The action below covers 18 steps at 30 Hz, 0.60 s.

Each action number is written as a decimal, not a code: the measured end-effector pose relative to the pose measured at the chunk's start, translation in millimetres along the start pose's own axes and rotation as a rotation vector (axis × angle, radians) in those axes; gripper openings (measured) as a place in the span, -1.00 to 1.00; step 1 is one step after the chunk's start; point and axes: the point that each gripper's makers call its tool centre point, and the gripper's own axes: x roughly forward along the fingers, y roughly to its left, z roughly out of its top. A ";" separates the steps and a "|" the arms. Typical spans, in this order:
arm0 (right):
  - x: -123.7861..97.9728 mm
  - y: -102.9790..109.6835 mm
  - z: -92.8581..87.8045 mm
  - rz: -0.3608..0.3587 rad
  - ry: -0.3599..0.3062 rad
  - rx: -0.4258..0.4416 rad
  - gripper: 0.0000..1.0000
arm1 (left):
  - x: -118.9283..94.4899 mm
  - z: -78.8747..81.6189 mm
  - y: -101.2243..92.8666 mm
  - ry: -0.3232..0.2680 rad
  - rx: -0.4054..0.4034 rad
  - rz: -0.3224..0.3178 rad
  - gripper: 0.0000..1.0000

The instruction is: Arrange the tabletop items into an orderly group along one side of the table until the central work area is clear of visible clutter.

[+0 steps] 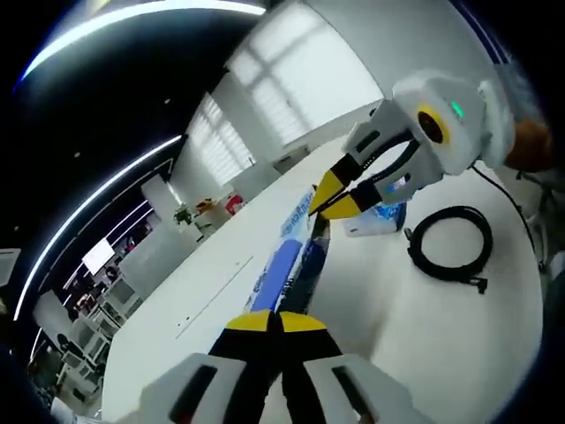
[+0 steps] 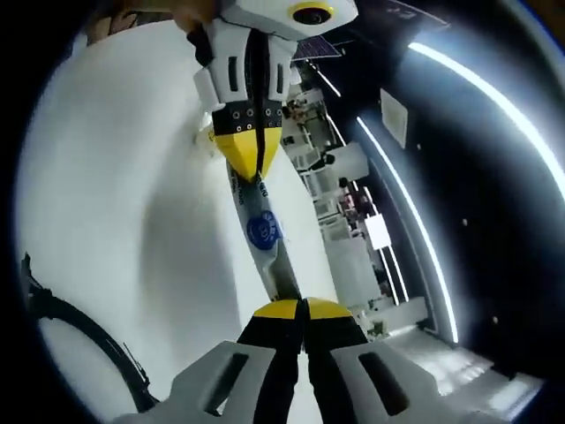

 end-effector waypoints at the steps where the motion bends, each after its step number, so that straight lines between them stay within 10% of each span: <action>1: -2.0 1.5 -0.4 0.002 0.001 0.004 -1.00 | -0.1 0.4 -0.4 -0.001 0.001 -0.002 -1.00; 18: -12.4 10.2 0.7 0.007 -0.006 0.024 -1.00 | -6.5 2.5 -8.6 0.005 0.020 -0.006 -1.00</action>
